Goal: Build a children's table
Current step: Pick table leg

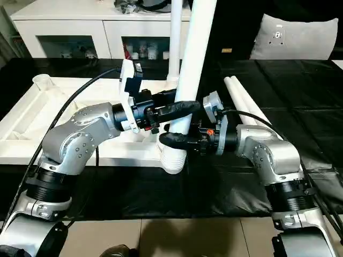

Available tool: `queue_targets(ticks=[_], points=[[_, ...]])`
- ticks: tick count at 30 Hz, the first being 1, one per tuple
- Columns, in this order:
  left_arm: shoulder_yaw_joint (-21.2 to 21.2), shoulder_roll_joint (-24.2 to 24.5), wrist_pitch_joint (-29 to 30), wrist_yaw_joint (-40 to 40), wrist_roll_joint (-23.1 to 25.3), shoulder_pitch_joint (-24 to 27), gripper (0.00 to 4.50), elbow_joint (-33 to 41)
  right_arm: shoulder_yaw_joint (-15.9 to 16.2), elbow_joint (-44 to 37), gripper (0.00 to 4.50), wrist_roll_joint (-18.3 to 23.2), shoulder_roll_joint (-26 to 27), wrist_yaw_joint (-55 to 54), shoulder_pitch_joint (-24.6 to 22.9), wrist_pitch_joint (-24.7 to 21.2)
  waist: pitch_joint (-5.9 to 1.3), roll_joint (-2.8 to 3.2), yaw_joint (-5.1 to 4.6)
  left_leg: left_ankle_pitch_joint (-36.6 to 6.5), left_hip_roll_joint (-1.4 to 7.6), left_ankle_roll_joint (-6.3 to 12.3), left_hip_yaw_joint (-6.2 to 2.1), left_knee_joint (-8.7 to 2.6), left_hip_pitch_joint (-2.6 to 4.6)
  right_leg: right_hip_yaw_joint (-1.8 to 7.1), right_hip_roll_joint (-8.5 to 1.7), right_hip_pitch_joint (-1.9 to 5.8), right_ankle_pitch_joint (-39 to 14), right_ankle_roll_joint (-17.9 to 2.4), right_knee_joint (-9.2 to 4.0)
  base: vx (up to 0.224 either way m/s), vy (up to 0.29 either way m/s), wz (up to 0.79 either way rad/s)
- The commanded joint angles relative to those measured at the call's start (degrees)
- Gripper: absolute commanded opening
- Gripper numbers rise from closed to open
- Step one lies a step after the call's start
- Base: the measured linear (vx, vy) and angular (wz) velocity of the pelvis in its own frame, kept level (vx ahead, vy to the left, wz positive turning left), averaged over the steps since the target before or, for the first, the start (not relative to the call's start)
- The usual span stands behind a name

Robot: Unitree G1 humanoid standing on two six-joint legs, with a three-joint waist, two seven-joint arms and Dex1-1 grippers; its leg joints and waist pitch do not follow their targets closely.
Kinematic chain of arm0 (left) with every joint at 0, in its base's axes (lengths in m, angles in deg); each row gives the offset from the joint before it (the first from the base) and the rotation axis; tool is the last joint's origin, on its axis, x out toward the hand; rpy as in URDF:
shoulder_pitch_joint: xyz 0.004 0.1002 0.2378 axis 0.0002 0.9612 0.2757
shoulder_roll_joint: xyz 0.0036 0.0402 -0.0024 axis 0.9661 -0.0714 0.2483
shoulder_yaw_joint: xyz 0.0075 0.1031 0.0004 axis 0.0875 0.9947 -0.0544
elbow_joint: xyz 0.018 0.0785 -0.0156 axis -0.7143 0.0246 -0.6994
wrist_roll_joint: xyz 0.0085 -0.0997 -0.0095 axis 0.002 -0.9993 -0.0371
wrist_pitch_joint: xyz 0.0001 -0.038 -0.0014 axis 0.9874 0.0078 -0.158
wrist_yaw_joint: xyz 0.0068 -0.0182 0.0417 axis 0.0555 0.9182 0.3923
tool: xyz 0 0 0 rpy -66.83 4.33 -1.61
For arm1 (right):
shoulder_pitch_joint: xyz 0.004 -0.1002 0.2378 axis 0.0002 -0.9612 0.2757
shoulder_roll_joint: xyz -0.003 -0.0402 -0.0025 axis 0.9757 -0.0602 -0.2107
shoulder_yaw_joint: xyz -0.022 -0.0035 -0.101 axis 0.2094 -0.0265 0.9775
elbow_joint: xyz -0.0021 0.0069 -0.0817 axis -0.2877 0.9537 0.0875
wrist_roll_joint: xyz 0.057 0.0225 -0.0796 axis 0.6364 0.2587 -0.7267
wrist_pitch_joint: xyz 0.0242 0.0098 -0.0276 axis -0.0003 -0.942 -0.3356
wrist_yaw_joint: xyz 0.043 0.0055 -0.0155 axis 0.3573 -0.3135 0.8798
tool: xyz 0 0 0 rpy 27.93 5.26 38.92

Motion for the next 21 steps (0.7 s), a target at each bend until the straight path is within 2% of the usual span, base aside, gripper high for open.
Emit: queue_targets(ticks=[1,5,10,11,14,17,21], points=[[-0.57,-0.04,-1.58,1.47,1.04,-0.74,1.87,1.11,0.78,-0.28,2.45,-0.26,0.46,-0.64,-0.14,-0.68,-4.19,-1.06,0.22,-12.78,3.04,1.85,-1.69,-3.95,1.57,2.17,-3.35,2.57,-15.75,-11.51,-4.23,0.0,0.0,0.0],[-1.01,-0.09,-1.72,1.82,0.95,-0.92,1.86,0.9,0.71,-0.17,2.83,-0.34,0.38,-0.95,0.09,-0.95,-4.2,-1.08,0.18,-12.79,3.02,1.83,-1.71,-3.99,1.56,2.15,-3.3,2.57,-15.51,-11.39,-4.2,0.0,0.0,0.0],[-1.17,0.0,-1.74,1.79,0.89,-0.72,1.86,1.01,0.15,0.33,2.85,-0.08,0.86,-1.38,0.32,-0.77,-4.19,-1.04,0.19,-12.55,3.03,1.91,-1.69,-3.97,1.53,2.17,-3.29,2.54,-15.21,-11.47,-4.19,0.0,0.0,0.0],[-1.18,-0.01,-1.74,1.82,0.88,-0.71,1.86,1.02,0.16,0.35,2.59,-0.03,0.88,-1.31,0.31,-0.76,-4.21,-1.05,0.18,-12.57,3.04,1.91,-1.7,-3.97,1.53,2.16,-3.31,2.56,-15.15,-11.52,-4.17,0.0,0.0,0.0],[-1.22,-0.05,-1.7,1.94,0.89,-0.67,1.86,1.05,0.26,0.39,2.52,-0.18,0.92,-1.45,0.26,-0.67,-4.18,-1.03,0.2,-12.63,3.03,1.84,-1.68,-3.97,1.57,2.17,-3.31,2.52,-15.29,-11.52,-4.21,0.0,0.0,0.0],[-1.31,-0.17,-1.6,2.21,0.88,-0.57,1.86,1.15,0.2,0.25,2.11,-0.1,1.16,-1.8,-0.03,-0.86,-4.21,-1.11,0.18,-12.57,3.02,1.83,-1.68,-3.96,1.56,2.18,-3.31,2.55,-15.26,-11.43,-4.17,0.0,0.0,0.0],[-1.52,-0.25,-1.2,2.66,0.7,-0.44,1.86,1.22,0.13,0.67,1.93,-0.6,1.44,-2.71,-0.08,-0.67,-4.16,-1.08,0.15,-12.63,3.03,1.83,-1.69,-4.0,1.53,2.17,-3.29,2.52,-15.32,-11.42,-4.19,0.0,0.0,0.0]])
